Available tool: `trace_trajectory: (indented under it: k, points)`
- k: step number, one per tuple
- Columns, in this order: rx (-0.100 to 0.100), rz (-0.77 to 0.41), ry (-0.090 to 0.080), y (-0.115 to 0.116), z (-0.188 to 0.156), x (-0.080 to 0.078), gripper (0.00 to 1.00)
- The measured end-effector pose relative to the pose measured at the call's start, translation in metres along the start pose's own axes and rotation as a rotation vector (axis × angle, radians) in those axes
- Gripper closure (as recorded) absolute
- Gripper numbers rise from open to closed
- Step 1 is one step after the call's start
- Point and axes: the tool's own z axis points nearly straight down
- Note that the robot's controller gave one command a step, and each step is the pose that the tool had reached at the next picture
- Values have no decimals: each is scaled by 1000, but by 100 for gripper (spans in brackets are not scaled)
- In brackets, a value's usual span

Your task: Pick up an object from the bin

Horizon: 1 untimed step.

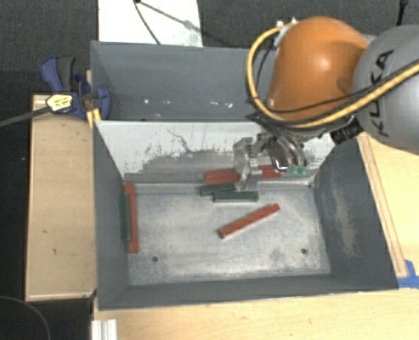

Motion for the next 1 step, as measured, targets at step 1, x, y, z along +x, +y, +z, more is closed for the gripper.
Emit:
trace_trajectory:
  k: [1]
  points:
    - [-1, -332, 8, -27, 10, -2, 100]
